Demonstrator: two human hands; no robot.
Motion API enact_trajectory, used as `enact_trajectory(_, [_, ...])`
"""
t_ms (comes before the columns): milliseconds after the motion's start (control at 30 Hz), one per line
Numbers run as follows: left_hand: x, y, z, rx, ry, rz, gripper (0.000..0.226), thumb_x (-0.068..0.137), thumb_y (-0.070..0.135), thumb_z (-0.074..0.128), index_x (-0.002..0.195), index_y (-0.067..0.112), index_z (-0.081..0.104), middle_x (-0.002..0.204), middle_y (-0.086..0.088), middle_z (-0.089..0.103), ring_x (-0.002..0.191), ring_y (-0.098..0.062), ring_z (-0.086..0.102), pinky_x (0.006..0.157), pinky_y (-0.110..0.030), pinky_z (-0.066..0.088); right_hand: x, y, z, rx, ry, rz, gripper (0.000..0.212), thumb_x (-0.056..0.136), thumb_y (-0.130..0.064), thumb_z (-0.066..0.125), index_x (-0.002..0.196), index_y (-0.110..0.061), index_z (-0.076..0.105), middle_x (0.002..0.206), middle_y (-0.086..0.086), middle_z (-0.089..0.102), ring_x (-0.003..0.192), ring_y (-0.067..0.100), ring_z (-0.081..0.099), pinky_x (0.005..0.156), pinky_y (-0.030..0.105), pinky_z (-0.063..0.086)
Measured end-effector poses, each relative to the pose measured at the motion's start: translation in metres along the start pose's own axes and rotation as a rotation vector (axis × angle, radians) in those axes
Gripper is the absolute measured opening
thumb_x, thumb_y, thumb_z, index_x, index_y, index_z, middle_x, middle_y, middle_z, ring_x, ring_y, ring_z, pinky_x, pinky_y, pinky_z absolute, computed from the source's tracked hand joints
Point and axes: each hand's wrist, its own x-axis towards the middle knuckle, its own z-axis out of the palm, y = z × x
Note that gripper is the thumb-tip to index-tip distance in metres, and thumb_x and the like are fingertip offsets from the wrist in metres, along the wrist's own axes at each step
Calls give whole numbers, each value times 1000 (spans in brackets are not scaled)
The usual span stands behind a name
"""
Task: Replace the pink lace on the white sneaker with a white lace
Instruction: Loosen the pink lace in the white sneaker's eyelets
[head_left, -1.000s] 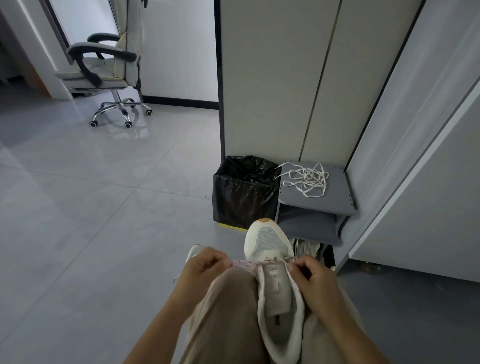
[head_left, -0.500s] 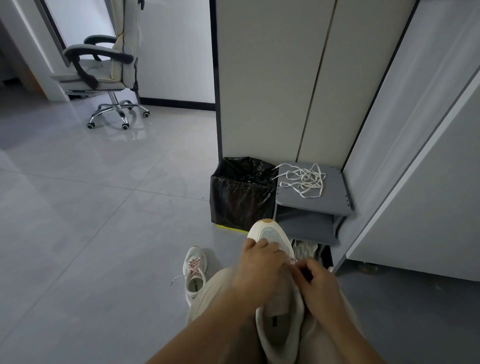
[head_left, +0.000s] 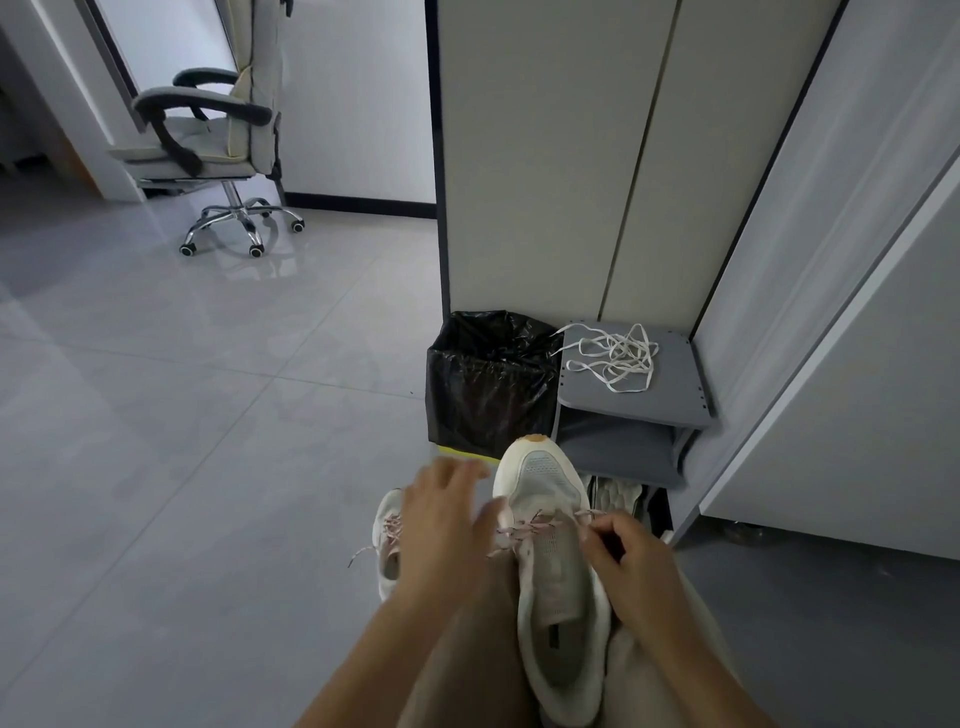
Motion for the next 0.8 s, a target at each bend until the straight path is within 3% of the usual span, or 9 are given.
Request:
enact_trajectory(67, [6,31,14,171,-48,314,13,73,34,58,80,27,67,80,9,63,77,-10,56,74,-24,40,0,0,-1,10,-25,16,14,88,-27,60,79,-34,52,78,-18,59,74,-3,56,62,9,38])
enact_trajectory(133, [6,42,31,380,-201,437,9,71,32,68,78,27,68,78,7,65,77,-13,60,74,-28,48,-1,2,-1,11,-52,18,9,87,-24,62,85,-30,55,84,-17,60,79,-3,56,65,8,40])
enact_trajectory(233, [13,44,35,538,-338,410,17,70,29,76,84,22,69,86,4,67,85,-16,59,80,-32,48,-2,4,-1,-7,-50,15,12,85,-17,65,86,-26,57,86,-10,61,80,0,57,65,10,42])
enact_trajectory(300, [16,50,30,522,-397,355,15,86,27,59,97,19,66,101,2,64,100,-18,54,93,-33,37,-2,4,-1,-20,-35,27,11,85,-17,64,84,-26,57,85,-10,61,78,1,57,64,10,41])
enact_trajectory(367, [12,46,20,332,-393,268,21,95,25,44,100,17,63,105,0,61,104,-16,48,96,-30,26,-1,4,-2,-28,-11,36,10,86,-18,63,81,-24,58,81,-10,61,75,3,57,63,11,41])
enact_trajectory(467, [0,19,-11,-117,-447,122,14,89,24,56,79,17,63,78,11,59,80,-5,51,82,-21,34,0,4,-3,-29,21,32,10,86,-14,62,77,-19,59,75,-9,61,71,3,56,61,14,41])
enact_trajectory(600, [-5,-41,-50,-499,-391,-318,22,84,5,64,66,16,60,57,11,54,58,-1,46,58,-10,37,-2,1,0,-16,13,24,10,85,-13,63,78,-19,61,77,-8,62,74,2,57,63,13,43])
enact_trajectory(700, [-8,-48,-39,-322,-450,-357,24,86,12,63,64,19,56,59,8,50,58,-4,43,57,-11,35,-4,0,1,-4,8,10,13,84,-12,63,76,-22,59,76,-9,62,73,2,58,62,12,43])
enact_trajectory(800, [-3,-23,-17,1,-337,-73,13,90,31,52,77,29,54,80,17,48,85,-7,51,74,-11,33,-4,2,-1,9,-4,-3,20,84,-13,64,77,-30,56,80,-10,62,76,2,59,65,13,45])
